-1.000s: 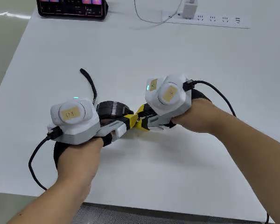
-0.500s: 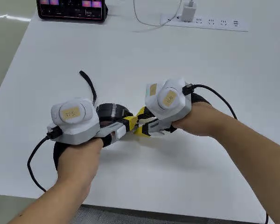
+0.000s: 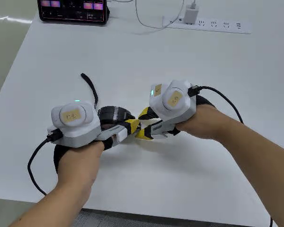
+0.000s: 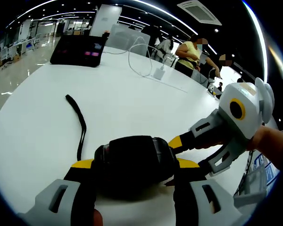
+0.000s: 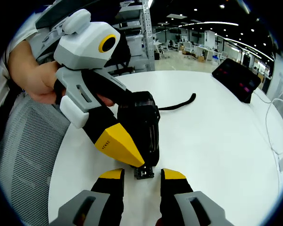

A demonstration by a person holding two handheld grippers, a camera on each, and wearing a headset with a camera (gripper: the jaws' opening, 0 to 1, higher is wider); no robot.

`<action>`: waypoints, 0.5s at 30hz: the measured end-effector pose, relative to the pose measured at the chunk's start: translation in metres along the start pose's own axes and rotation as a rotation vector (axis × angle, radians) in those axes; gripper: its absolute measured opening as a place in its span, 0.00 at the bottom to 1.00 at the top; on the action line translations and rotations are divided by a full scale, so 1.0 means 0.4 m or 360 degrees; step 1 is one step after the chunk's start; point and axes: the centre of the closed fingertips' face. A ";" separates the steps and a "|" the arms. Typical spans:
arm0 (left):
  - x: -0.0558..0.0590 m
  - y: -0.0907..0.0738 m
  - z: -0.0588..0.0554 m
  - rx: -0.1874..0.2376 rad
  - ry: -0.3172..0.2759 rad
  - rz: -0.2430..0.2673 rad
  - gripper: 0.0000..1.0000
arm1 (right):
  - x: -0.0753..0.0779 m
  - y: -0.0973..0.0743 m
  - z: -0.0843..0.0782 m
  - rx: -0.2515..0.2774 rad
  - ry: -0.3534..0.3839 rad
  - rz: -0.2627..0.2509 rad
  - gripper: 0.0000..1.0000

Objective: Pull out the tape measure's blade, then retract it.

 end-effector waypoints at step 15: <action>0.011 -0.007 0.017 0.0026 0.0059 -0.0043 0.67 | 0.000 -0.038 0.010 0.0066 0.0051 -0.0061 0.37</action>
Point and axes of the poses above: the centre of the closed fingertips' face, and the gripper's own axes: y roughly forward along the fingers, x roughly to its right, z roughly out of its top, and after that the axes turned 11 degrees about z, right-handed
